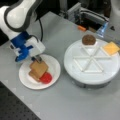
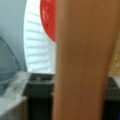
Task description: Ingredient selection for cheeseburger or sandwich
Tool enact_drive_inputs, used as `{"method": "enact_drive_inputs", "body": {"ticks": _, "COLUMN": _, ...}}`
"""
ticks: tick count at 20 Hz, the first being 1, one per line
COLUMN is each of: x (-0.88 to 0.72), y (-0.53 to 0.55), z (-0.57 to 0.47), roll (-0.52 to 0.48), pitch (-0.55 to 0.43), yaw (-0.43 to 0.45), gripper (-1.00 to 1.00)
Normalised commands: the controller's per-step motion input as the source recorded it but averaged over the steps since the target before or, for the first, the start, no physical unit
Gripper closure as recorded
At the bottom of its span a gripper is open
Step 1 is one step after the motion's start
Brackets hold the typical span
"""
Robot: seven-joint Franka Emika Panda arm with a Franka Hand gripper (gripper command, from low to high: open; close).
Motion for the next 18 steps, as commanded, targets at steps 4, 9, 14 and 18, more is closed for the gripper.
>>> {"method": "enact_drive_inputs", "body": {"ticks": 4, "x": -0.18, "y": 0.21, "z": 0.05, "roll": -0.289, "pitch": -0.039, "yaw": -0.075, "gripper": -1.0}}
{"method": "enact_drive_inputs", "body": {"ticks": 9, "x": -0.2, "y": 0.13, "z": 0.05, "roll": -0.275, "pitch": -0.037, "yaw": -0.046, "gripper": -1.0}}
{"method": "enact_drive_inputs", "body": {"ticks": 14, "x": -0.22, "y": 0.06, "z": 0.06, "roll": -0.236, "pitch": -0.024, "yaw": -0.003, "gripper": -1.0}}
{"method": "enact_drive_inputs", "body": {"ticks": 18, "x": -0.25, "y": 0.07, "z": 0.1, "roll": -0.201, "pitch": -0.013, "yaw": 0.0, "gripper": -1.0}}
